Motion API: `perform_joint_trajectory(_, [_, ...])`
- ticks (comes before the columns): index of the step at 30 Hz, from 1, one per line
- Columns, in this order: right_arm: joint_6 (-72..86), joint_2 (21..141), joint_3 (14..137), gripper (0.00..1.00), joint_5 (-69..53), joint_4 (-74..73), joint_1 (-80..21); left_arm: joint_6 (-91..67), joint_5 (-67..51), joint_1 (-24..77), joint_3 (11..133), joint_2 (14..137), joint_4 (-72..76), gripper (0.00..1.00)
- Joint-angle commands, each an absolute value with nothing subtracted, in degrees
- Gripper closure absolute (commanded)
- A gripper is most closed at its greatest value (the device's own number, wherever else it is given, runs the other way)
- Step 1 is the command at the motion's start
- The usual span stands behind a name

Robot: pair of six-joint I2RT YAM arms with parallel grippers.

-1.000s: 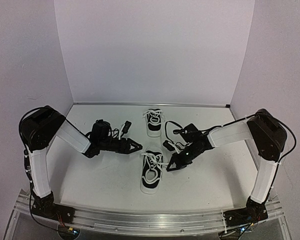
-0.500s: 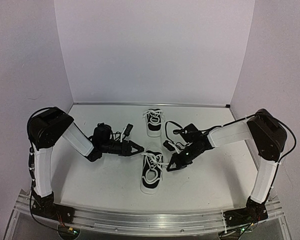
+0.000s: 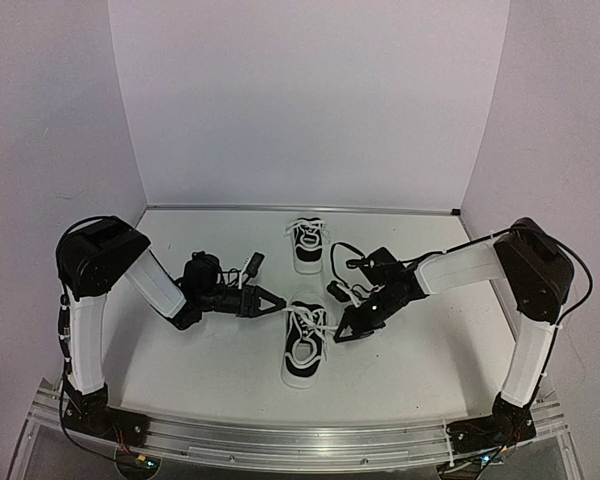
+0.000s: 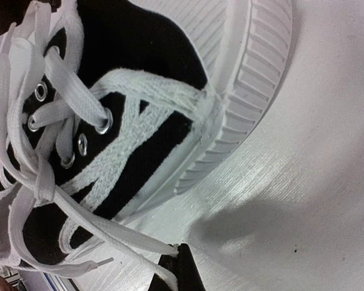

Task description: Tie the shoes

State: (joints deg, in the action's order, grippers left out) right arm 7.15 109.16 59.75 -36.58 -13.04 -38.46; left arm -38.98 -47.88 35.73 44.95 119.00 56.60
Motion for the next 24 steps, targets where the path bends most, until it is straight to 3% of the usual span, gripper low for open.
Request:
perform_joint_trajectory(1, [7.43, 108.02, 60.10, 1.00, -34.42, -15.11, -38.50, -39.17, -47.97, 35.88, 44.78, 119.01, 60.29, 0.60])
perform_joint_trajectory(12, [7.66, 108.50, 60.46, 1.00, -34.54, -15.12, -38.50, -41.00, -49.11, 35.86, 47.09, 121.81, 62.98, 0.64])
perform_joint_trajectory(18, [7.65, 108.83, 60.64, 1.00, -34.71, -15.12, -38.50, -42.37, -49.51, 35.86, 46.40, 121.64, 65.86, 0.79])
perform_joint_trajectory(22, [7.88, 108.57, 60.30, 1.00, -34.11, -15.48, -38.50, -44.14, -48.92, 35.53, 44.11, 120.17, 69.17, 0.99])
perform_joint_trajectory(24, [8.03, 108.27, 59.97, 1.00, -33.34, -15.94, -38.50, -43.40, -47.59, 35.16, 42.07, 118.10, 68.90, 1.00])
